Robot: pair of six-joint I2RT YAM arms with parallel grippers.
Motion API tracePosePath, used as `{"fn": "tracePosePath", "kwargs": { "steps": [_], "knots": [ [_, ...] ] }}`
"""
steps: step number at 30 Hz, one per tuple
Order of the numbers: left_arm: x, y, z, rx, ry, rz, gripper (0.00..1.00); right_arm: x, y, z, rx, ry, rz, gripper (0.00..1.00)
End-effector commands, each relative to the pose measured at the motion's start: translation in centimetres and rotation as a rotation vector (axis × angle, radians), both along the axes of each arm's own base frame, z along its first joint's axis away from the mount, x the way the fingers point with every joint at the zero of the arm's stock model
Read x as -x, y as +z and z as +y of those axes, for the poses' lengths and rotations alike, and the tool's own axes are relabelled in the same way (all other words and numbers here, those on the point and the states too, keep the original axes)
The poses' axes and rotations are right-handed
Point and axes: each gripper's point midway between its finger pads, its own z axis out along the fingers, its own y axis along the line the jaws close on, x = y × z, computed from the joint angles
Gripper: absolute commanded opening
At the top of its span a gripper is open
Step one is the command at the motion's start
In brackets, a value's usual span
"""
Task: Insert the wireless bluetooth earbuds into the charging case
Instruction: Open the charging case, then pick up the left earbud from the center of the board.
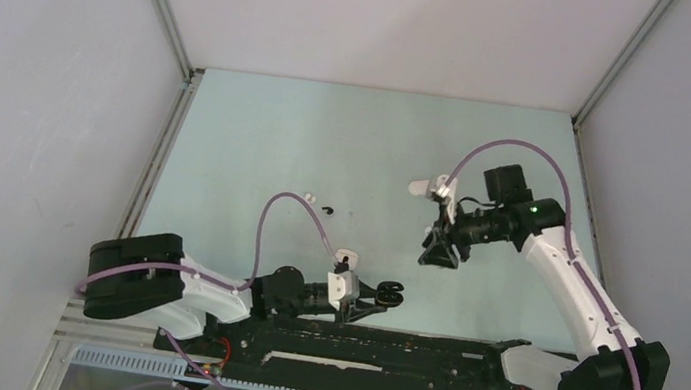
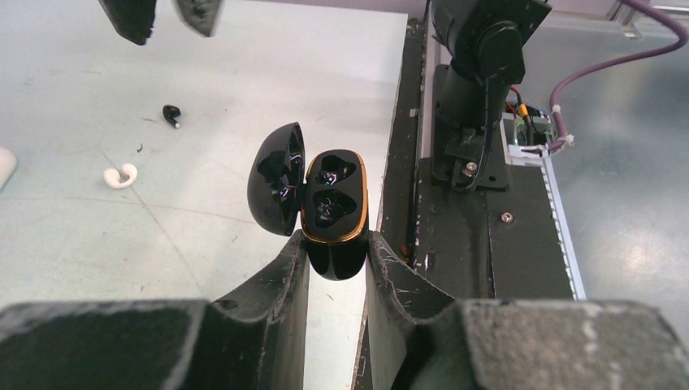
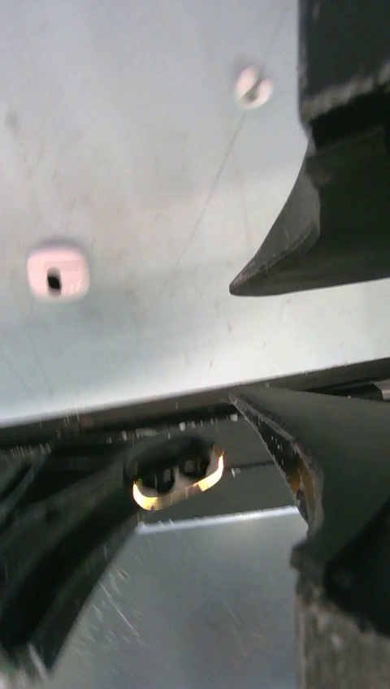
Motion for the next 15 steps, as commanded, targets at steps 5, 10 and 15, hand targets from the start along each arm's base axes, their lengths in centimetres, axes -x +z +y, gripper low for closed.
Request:
{"fn": "tracePosePath", "kwargs": {
  "steps": [5, 10, 15],
  "knots": [
    [0.1, 2.7, 0.7, 0.099, 0.017, -0.001, 0.00, -10.2, -3.6, -7.6, 0.155, -0.416, -0.025, 0.35],
    [-0.1, 3.3, 1.0, 0.114, 0.036, 0.019, 0.00, -13.9, -7.3, -11.5, 0.291, -0.680, 0.075, 0.31],
    [-0.1, 3.5, 1.4, 0.124, 0.042, 0.022, 0.00, -15.3, -10.3, -13.8, 0.408, -0.779, 0.106, 0.32]
  ]
}}
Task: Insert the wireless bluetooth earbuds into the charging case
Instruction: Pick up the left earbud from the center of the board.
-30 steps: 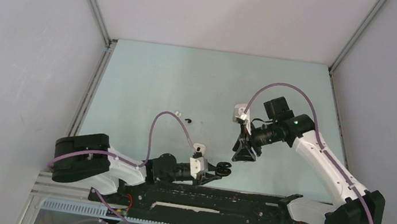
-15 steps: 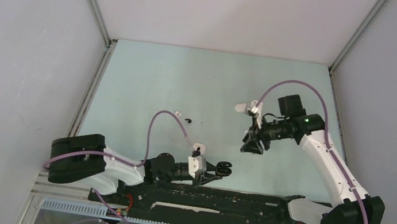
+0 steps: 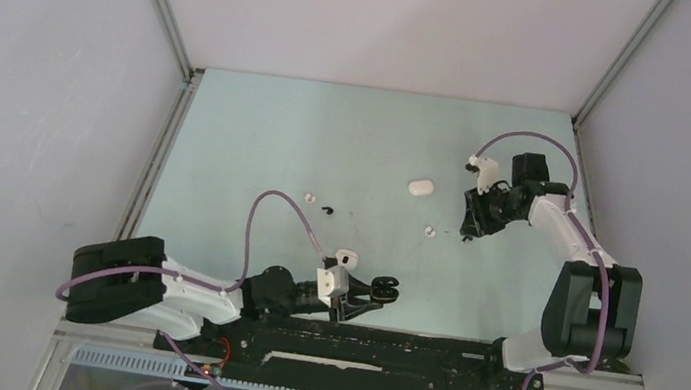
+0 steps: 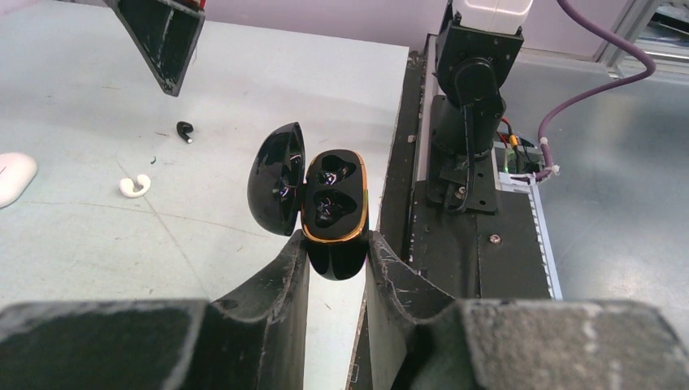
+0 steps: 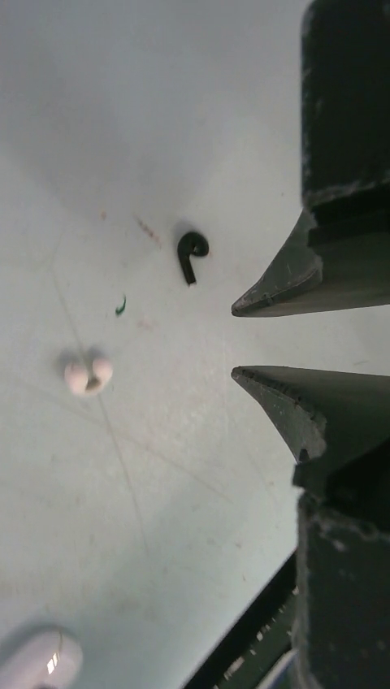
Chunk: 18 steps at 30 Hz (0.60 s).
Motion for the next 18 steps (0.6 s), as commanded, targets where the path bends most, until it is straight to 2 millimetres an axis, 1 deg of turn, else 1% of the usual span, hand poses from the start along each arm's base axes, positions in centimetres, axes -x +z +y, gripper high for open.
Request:
{"fn": "tracePosePath", "kwargs": {
  "steps": [1, 3, 10, 13, 18],
  "knots": [
    [0.0, 1.3, 0.6, 0.054, 0.018, 0.005, 0.00, -2.9, -1.6, -2.8, 0.136, -0.142, -0.025, 0.32],
    [0.0, 1.3, 0.8, 0.055, 0.021, 0.007, 0.00, -3.3, -2.4, -3.6, 0.169, -0.143, -0.020, 0.32],
    [0.1, 1.1, 1.2, 0.059, 0.023, 0.014, 0.00, -3.9, -4.4, -4.6, 0.238, -0.070, -0.031, 0.35],
    [0.1, 1.1, 1.3, 0.060, 0.025, 0.016, 0.00, -4.1, -5.4, -4.8, 0.251, -0.056, -0.021, 0.36],
    [0.1, 0.9, 1.4, 0.055, 0.030, 0.020, 0.00, -4.5, -6.5, -4.9, 0.259, -0.050, 0.000, 0.36]
  ]
}}
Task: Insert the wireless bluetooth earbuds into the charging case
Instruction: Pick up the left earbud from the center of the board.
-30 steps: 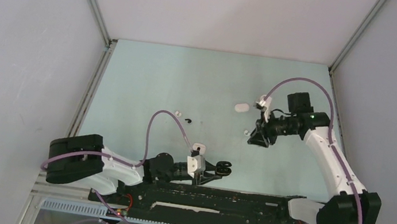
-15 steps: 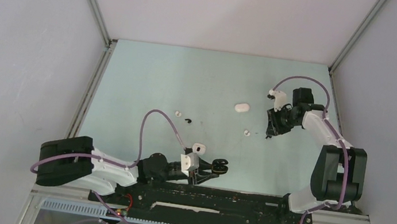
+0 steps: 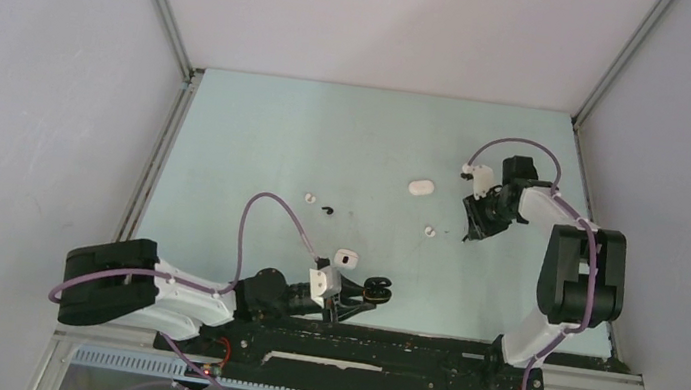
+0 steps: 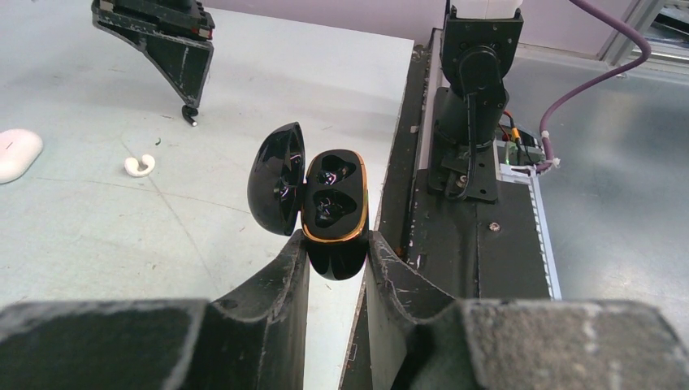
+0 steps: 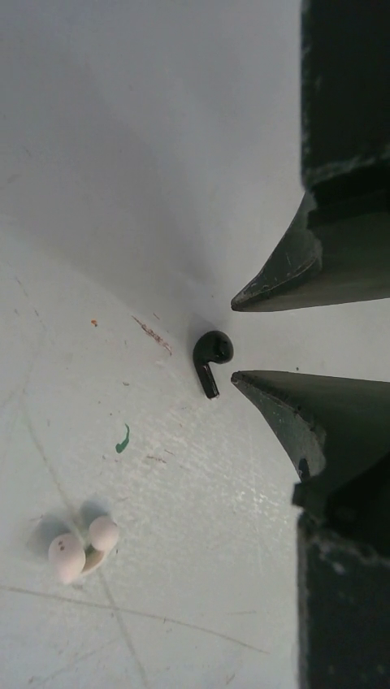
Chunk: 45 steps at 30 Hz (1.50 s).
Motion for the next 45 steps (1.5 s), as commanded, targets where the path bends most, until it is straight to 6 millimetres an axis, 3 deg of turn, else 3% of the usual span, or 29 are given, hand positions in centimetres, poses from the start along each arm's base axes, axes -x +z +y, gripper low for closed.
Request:
{"fn": "tracePosePath", "kwargs": {
  "steps": [1, 20, 29, 36, 42, 45],
  "knots": [
    [-0.1, 1.3, 0.0, 0.050, 0.012, -0.003, 0.00, -1.8, -0.1, -0.5, 0.023, 0.014, -0.040, 0.36],
    [-0.2, 1.1, -0.2, 0.037, 0.014, -0.001, 0.00, -2.3, -1.4, 0.1, -0.008, 0.070, -0.003, 0.35],
    [-0.2, 1.0, -0.3, 0.027, 0.015, 0.004, 0.00, -1.9, -1.7, 0.4, -0.023, 0.080, 0.027, 0.29],
    [-0.2, 0.9, -0.6, 0.017, 0.006, 0.003, 0.00, -1.6, -2.1, 0.6, -0.017, 0.093, 0.047, 0.30],
    [-0.2, 0.9, -0.3, 0.022, 0.014, 0.005, 0.00, -1.3, -1.5, 1.0, -0.045, 0.089, 0.051, 0.17],
    [-0.3, 0.9, -0.1, 0.026, 0.021, 0.009, 0.00, -0.9, 0.2, 1.2, -0.066, 0.086, 0.031, 0.12]
  ]
}}
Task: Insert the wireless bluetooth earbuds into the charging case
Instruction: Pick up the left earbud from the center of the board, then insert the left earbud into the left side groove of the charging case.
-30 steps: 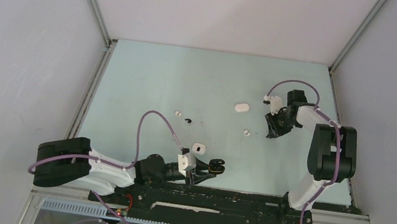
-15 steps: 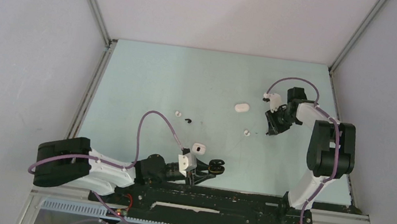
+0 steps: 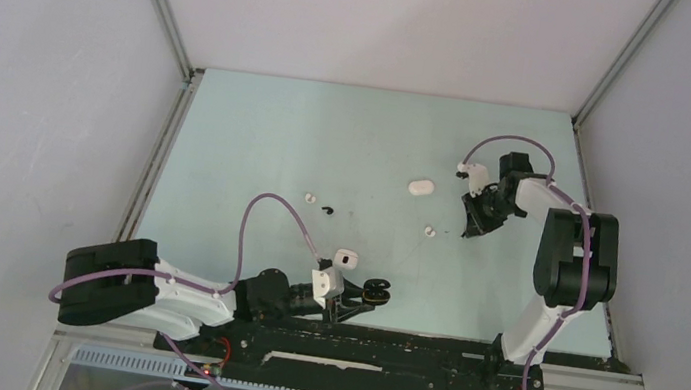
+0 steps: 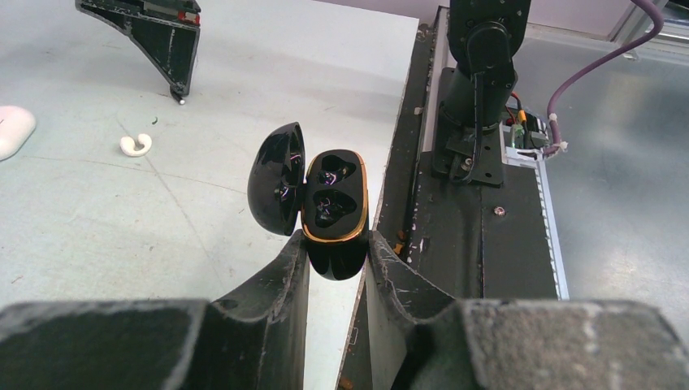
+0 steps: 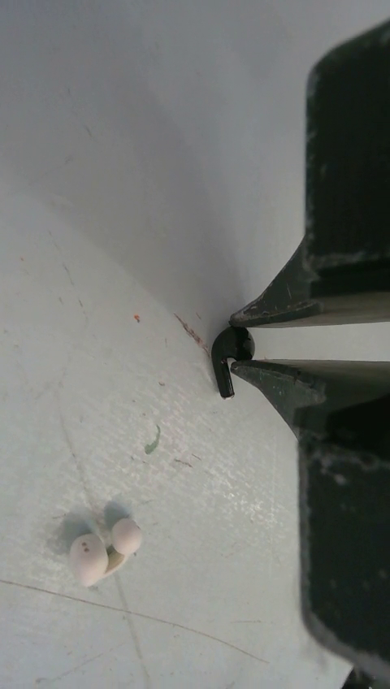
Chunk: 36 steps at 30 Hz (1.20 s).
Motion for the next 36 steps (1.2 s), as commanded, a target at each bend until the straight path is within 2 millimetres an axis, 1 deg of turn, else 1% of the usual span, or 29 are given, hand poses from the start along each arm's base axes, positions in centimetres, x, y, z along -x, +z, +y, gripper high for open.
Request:
{"fn": "tracePosePath", "kwargs": {
  "steps": [1, 2, 6, 7, 12, 14, 15, 16, 20, 24, 27, 28, 31, 33, 36],
  "knots": [
    [-0.3, 1.9, -0.3, 0.069, 0.017, -0.006, 0.00, 0.6, 2.9, 0.6, -0.043, 0.004, -0.029, 0.11],
    [-0.3, 1.9, -0.3, 0.067, 0.019, -0.005, 0.00, 0.9, 3.7, 0.6, -0.046, 0.005, -0.047, 0.11],
    [-1.0, 1.6, -0.4, 0.055, 0.052, 0.003, 0.00, 2.2, 8.3, 1.5, -0.059, 0.033, -0.158, 0.10],
    [-1.2, 1.6, -0.5, 0.051, 0.063, 0.007, 0.00, 2.7, 10.0, 1.9, -0.062, 0.050, -0.206, 0.09],
    [-2.7, 1.5, -1.1, 0.054, 0.140, 0.028, 0.00, 5.3, 15.0, 5.1, -0.045, 0.166, -0.386, 0.09],
    [-3.0, 1.8, -1.6, 0.060, 0.150, 0.030, 0.00, 5.8, 17.0, 6.1, -0.028, 0.202, -0.484, 0.07],
    [-3.1, 2.0, -1.8, 0.062, 0.153, 0.030, 0.00, 6.0, 18.1, 6.6, -0.025, 0.219, -0.533, 0.06],
    [-3.2, 2.1, -2.0, 0.065, 0.154, 0.031, 0.00, 6.1, 19.2, 7.0, -0.026, 0.235, -0.583, 0.00],
    [-3.4, 2.6, -2.9, 0.069, 0.148, 0.030, 0.00, 5.7, 23.7, 8.0, -0.026, 0.269, -0.794, 0.00],
    [-3.9, 2.9, -3.2, 0.074, 0.172, 0.040, 0.00, 5.1, 27.5, 8.7, -0.008, 0.311, -0.960, 0.00],
    [-4.4, 3.0, -3.4, 0.074, 0.198, 0.045, 0.00, 4.5, 29.5, 9.4, 0.031, 0.373, -1.033, 0.00],
    [-4.5, 3.1, -3.5, 0.072, 0.202, 0.046, 0.00, 4.2, 30.1, 9.3, 0.062, 0.394, -1.063, 0.00],
    [-4.8, 3.6, -3.9, 0.074, 0.212, 0.043, 0.00, 4.3, 32.0, 9.7, 0.151, 0.489, -1.170, 0.00],
    [-5.1, 3.9, -4.1, 0.081, 0.222, 0.040, 0.00, 5.3, 33.2, 10.1, 0.166, 0.534, -1.222, 0.00],
    [-5.6, 4.7, -4.0, 0.109, 0.249, 0.039, 0.00, 8.4, 34.3, 11.0, 0.116, 0.588, -1.263, 0.00]
  ]
}}
